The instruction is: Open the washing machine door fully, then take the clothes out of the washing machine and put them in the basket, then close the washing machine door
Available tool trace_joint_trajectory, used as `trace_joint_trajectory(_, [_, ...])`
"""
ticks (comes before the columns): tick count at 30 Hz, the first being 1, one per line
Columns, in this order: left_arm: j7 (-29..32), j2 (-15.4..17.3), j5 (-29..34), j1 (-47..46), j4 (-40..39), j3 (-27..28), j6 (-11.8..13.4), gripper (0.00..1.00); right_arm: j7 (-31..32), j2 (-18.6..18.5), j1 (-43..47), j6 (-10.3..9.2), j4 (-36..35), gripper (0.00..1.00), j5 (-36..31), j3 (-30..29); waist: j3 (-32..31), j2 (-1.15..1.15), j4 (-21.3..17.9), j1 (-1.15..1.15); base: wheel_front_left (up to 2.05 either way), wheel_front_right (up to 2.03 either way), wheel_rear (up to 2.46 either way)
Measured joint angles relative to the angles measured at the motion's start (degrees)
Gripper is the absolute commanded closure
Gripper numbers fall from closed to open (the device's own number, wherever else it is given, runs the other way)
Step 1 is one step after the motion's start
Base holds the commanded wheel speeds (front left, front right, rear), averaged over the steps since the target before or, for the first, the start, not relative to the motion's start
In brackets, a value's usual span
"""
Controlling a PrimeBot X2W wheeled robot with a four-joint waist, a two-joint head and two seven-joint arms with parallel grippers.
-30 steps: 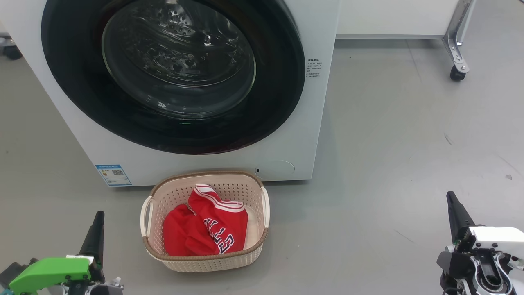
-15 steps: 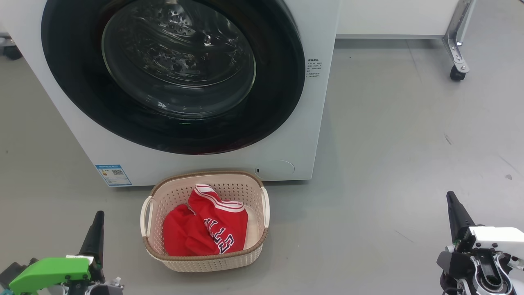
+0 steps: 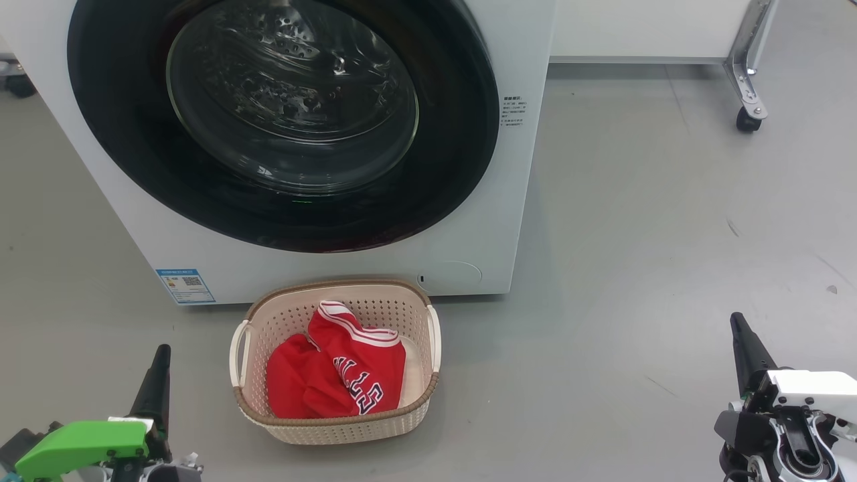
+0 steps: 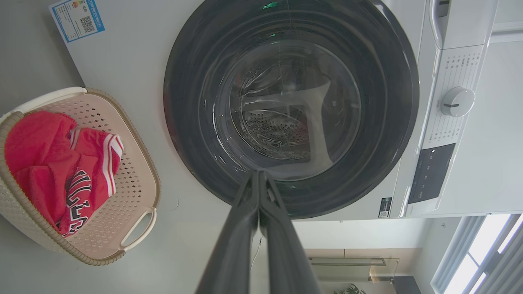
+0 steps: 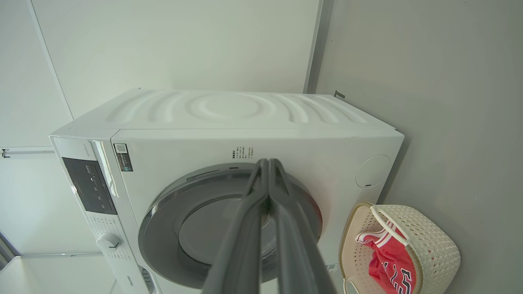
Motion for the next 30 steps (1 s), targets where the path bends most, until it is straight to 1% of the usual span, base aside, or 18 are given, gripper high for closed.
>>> trace_joint_trajectory(30, [0.1,-0.1,0.2,0.0,0.0,0.1,0.0,1.00,0.0,0.0,0.0,0.00,0.0,1.00,0.0,0.0,0.0,0.00,0.0,0.00,0.00,0.00,0.00])
